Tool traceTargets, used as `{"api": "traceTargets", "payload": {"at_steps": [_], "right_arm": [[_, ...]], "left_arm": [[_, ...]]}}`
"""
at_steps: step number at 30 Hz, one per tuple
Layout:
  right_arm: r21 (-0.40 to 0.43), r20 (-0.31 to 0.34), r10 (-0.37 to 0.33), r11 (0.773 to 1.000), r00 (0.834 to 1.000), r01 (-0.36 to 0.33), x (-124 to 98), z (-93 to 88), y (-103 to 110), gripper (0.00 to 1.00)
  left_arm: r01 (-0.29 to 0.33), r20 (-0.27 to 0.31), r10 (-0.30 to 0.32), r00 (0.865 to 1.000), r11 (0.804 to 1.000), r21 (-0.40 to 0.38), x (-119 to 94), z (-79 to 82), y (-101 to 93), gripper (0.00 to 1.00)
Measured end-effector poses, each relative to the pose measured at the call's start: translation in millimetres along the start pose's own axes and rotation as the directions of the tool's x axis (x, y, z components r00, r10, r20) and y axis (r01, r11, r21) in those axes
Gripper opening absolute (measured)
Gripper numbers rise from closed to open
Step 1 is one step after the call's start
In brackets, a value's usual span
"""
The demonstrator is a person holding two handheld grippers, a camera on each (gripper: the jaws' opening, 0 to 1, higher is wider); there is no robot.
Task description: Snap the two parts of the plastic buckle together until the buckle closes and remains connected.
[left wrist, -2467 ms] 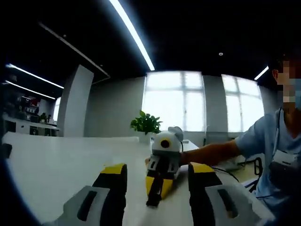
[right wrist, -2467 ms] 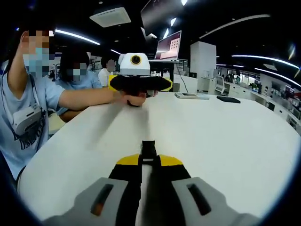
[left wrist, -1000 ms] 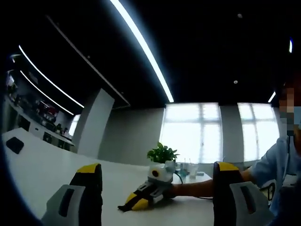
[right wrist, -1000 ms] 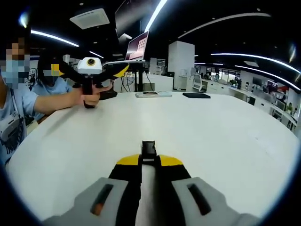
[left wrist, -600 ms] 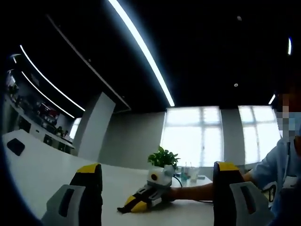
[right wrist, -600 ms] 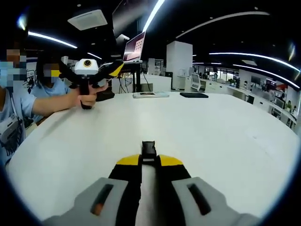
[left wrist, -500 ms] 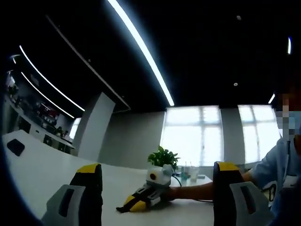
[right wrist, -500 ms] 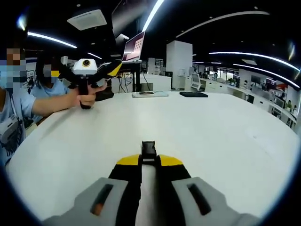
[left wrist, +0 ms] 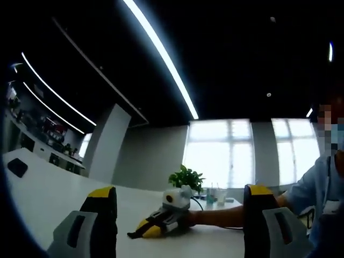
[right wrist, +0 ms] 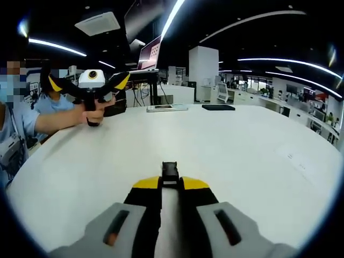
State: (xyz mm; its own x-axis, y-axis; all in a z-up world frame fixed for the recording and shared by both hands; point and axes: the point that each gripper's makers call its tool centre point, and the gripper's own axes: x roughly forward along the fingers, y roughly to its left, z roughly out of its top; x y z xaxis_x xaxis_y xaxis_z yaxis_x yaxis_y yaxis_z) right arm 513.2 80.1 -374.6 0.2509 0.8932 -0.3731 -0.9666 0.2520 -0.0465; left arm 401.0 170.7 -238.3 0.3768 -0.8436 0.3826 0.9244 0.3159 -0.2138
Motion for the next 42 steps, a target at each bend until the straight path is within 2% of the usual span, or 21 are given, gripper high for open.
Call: {"api": "traceTargets", "payload": {"at_steps": [16, 27, 42], "right_arm": [[-0.007, 0.003, -0.024, 1.0, 1.0, 0.024, 1, 0.1, -11, 0.13], [0.014, 0.001, -0.044, 0.999, 0.999, 0.044, 5, 1.2, -40, 0.13], [0.0, 0.002, -0.049, 0.999, 0.999, 0.049, 6, 1.8, -44, 0.16]], "left_arm": [[0.0, -0.008, 0.0, 1.0, 1.0, 0.006, 0, -1.4, 0.1, 0.99], [0.008, -0.026, -0.008, 1.0, 1.0, 0.004, 2, -5.1, 1.7, 0.99], [0.012, -0.034, -0.012, 0.999, 1.0, 0.011, 2, -7.6, -2.4, 0.99]]}}
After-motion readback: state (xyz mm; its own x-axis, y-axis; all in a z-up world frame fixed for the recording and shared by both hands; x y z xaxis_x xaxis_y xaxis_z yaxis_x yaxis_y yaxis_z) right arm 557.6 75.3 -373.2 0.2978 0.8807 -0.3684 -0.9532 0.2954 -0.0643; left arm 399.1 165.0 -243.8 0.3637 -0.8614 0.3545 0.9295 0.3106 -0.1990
